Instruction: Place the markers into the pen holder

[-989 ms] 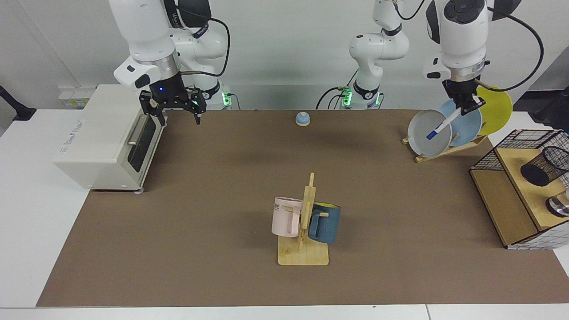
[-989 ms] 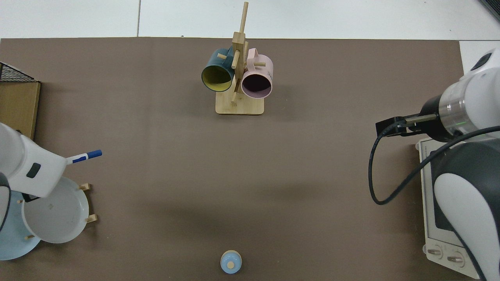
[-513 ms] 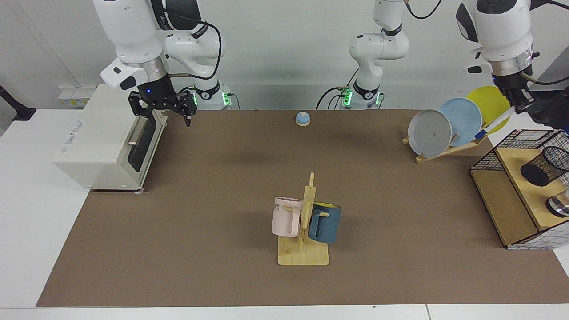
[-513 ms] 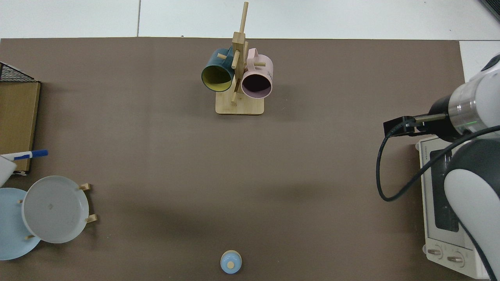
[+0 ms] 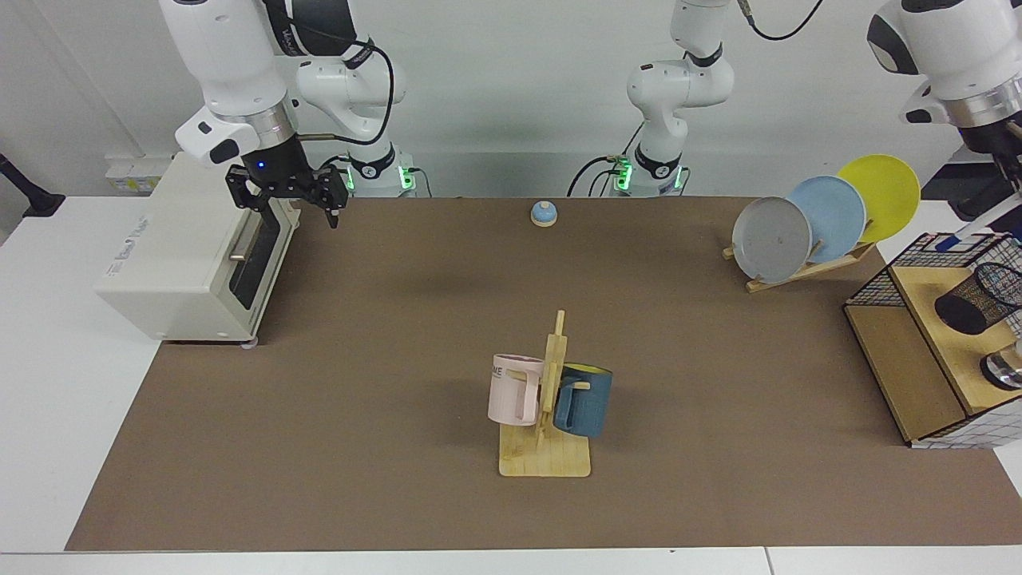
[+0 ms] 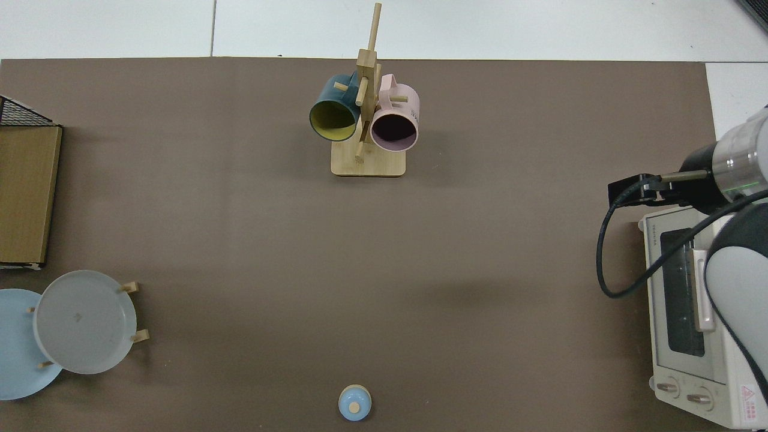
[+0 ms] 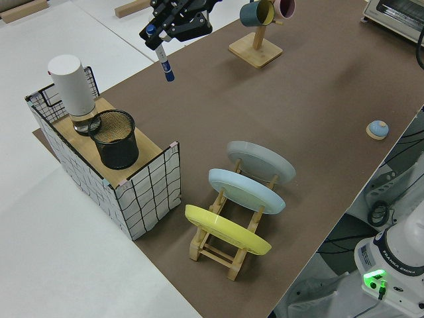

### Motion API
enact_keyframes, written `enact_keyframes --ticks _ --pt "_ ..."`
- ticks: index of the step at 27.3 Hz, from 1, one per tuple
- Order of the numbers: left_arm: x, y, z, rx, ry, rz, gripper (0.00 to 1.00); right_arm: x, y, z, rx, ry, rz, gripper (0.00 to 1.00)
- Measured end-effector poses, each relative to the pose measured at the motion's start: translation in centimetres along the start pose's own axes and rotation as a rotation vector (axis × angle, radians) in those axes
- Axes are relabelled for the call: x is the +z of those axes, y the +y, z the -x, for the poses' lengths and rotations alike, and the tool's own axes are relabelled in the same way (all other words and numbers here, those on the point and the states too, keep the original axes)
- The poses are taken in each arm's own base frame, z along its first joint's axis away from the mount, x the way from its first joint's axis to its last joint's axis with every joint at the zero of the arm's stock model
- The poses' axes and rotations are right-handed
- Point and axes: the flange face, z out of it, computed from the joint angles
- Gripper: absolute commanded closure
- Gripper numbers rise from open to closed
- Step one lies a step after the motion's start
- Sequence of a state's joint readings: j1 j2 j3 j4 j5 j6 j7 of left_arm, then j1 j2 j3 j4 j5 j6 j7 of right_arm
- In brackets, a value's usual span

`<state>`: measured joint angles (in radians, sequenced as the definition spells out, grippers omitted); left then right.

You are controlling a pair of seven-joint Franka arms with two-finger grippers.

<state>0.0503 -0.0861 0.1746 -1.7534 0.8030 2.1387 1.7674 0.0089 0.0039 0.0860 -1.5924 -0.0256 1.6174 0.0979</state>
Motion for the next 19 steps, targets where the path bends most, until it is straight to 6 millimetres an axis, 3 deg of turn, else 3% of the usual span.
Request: enact_keyframes --ticks 7,19 --pt "2.5 0.6 3.3 0.099 -0.053 -0.067 1.00 -0.3 0.0 0.0 0.000 0.009 -0.001 0.00" --pt "5.5 0.6 4.3 0.179 -0.089 -0.118 1.00 -1.0 0.7 1.1 0.013 -0.023 0.003 0.00"
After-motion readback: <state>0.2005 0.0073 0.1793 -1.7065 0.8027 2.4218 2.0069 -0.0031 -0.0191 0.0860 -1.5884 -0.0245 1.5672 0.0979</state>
